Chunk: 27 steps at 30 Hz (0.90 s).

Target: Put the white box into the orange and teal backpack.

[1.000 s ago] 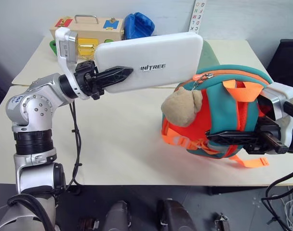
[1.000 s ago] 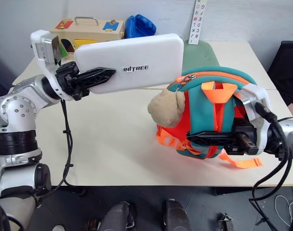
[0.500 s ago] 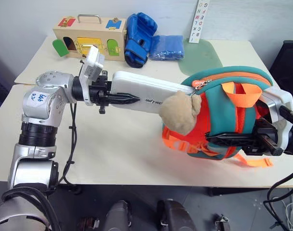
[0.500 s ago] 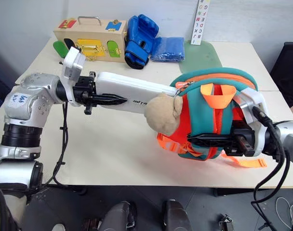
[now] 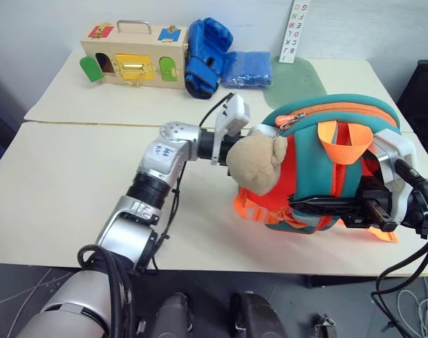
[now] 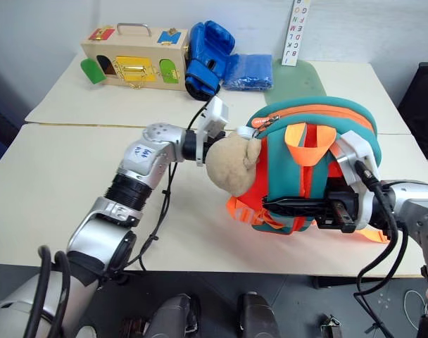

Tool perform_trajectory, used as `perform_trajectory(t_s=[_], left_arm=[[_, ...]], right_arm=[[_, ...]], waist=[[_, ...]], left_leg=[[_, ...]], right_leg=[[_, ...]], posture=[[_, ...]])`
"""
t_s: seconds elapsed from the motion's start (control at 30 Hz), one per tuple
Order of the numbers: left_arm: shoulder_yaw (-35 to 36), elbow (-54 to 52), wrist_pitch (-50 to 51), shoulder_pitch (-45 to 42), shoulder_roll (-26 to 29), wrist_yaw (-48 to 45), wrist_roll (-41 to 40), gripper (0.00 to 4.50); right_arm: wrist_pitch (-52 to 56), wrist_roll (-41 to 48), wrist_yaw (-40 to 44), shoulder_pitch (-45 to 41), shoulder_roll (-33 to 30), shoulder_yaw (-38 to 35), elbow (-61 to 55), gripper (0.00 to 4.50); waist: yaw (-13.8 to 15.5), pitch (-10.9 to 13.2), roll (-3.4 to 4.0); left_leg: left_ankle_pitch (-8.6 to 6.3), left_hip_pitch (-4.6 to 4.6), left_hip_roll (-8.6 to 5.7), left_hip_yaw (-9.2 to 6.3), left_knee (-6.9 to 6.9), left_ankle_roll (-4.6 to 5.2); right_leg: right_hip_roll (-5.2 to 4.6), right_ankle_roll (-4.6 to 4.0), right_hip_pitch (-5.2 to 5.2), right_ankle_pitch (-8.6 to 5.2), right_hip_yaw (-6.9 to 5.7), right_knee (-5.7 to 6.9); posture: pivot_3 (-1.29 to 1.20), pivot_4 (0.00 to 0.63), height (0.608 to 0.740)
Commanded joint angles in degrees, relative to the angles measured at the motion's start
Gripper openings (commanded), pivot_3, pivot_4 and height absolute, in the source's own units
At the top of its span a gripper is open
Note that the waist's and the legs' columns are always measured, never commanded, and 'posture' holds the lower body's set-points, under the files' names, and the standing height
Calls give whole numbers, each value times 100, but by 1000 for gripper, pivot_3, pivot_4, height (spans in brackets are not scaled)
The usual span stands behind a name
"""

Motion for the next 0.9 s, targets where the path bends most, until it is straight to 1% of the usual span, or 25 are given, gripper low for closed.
perform_trajectory(t_s=[0.03,0.13,0.17,0.33,0.5,0.6,0.7,0.8,0.9], left_arm=[[-5,270,-245,-205,-391,282,159,1940],[193,3,50,-149,-252,37,-40,2773],[251,-168,171,-93,-115,-72,-109,3109],[509,-1223,671,331,671,-287,-335,4463],[938,-2544,1561,948,1776,-748,-976,4463],[1112,-2989,1945,1214,2367,-869,-1197,4463],[1333,-3382,2366,1410,2849,-1095,-1600,4463],[1651,-3866,2601,1395,2926,-701,-1906,4463],[1736,-4233,2703,1271,2765,-251,-2066,4463]], right_arm=[[-120,60,-277,-18,111,-17,-253,0],[-118,44,-410,39,127,-32,-253,0],[-118,51,-422,83,119,-50,-261,0],[-205,-108,-473,314,103,-40,-309,0],[-278,-185,-637,364,156,41,-270,0],[-325,-254,-654,388,184,111,-279,0],[-342,-254,-736,328,224,148,-272,0],[-320,-204,-811,243,264,163,-236,0],[-297,-182,-825,227,269,160,-235,0]], waist=[[4,0,0],[-27,0,1],[-33,0,1],[-75,0,2],[-128,0,2],[-133,-1,2],[-130,-1,2],[-108,0,2],[-84,-1,2]], left_leg=[[2,0,0,-3,-1,2],[3,2,1,-4,-5,0],[4,3,3,-4,-7,-1],[18,4,10,-9,-14,-26],[21,4,10,-12,-10,-31],[27,4,9,-16,-10,-41],[26,4,6,-17,-9,-41],[26,2,3,-22,-8,-40],[24,4,-1,-26,-8,-35]], right_leg=[[0,0,0,0,-3,0],[1,0,0,0,-3,2],[2,-1,0,0,-2,2],[10,-6,0,-3,-4,5],[7,-7,0,-4,-3,12],[6,-8,0,-4,-4,13],[2,-8,4,-4,-4,13],[-3,-8,6,-4,-8,12],[-8,-7,12,-4,-10,10]], posture=[[0,150,740],[0,150,740],[0,150,740],[0,150,740],[0,150,740],[0,150,740],[0,150,740],[0,150,740],[0,150,740]])
